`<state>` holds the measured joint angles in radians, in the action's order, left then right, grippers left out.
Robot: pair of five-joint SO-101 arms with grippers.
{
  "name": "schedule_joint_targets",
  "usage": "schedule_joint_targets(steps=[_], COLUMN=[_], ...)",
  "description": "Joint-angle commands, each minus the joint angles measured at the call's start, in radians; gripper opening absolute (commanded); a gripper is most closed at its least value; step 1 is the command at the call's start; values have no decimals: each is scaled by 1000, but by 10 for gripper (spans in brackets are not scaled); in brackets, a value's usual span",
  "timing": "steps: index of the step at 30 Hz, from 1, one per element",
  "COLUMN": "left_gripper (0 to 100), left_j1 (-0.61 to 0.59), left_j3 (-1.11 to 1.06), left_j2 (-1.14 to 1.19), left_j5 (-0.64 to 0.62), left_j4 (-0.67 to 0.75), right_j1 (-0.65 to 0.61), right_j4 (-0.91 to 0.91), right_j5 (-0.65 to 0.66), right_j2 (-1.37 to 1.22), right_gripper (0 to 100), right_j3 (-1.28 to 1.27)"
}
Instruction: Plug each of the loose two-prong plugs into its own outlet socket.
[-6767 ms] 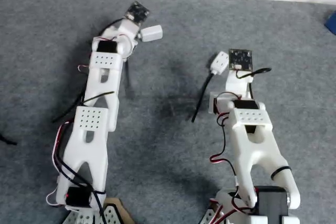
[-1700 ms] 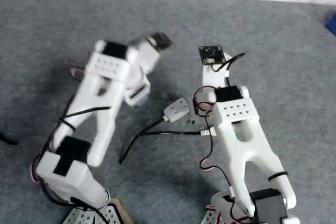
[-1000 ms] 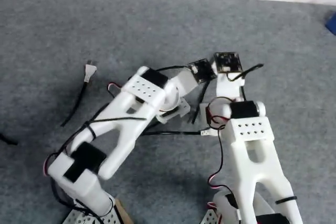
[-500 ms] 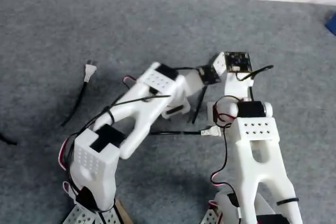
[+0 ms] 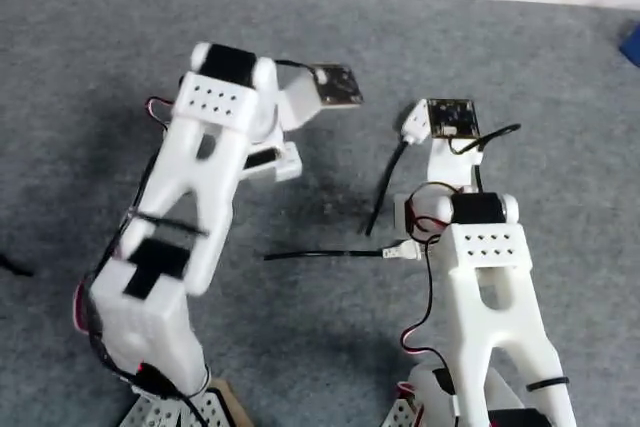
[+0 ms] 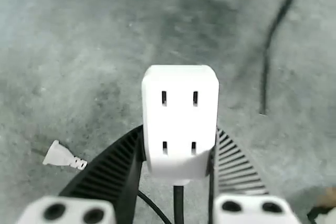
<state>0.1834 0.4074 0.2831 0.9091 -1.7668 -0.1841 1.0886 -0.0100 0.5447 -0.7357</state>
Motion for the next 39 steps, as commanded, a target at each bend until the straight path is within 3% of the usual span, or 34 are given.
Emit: schedule_joint_targets(steps=[1,5,9,16,22,27,32,39], left_gripper=[4,4,4,4,33,284,295,295], left_j1=[85,265,421,481,473,473,453,265], left_j3=[-269,-657,-1076,-1461,-1491,-1429,-1363,-1147], left_j2=[-260,-593,-883,-969,-866,-796,-776,-780], left_j5=[52,48,-44,-127,-157,-195,-193,-83], left_j4=[-26,55,238,575,741,723,664,506], right_j1=[10,10,10,7,7,7,7,7], right_j4=[-10,-10,-10,-10,-10,-10,-10,-8], right_j5=[5,9,9,6,6,9,11,11], right_j2=[16,16,16,16,16,16,16,16], right_gripper=[289,289,289,289,289,289,289,289], right_j3=[12,10,7,5,5,5,5,4])
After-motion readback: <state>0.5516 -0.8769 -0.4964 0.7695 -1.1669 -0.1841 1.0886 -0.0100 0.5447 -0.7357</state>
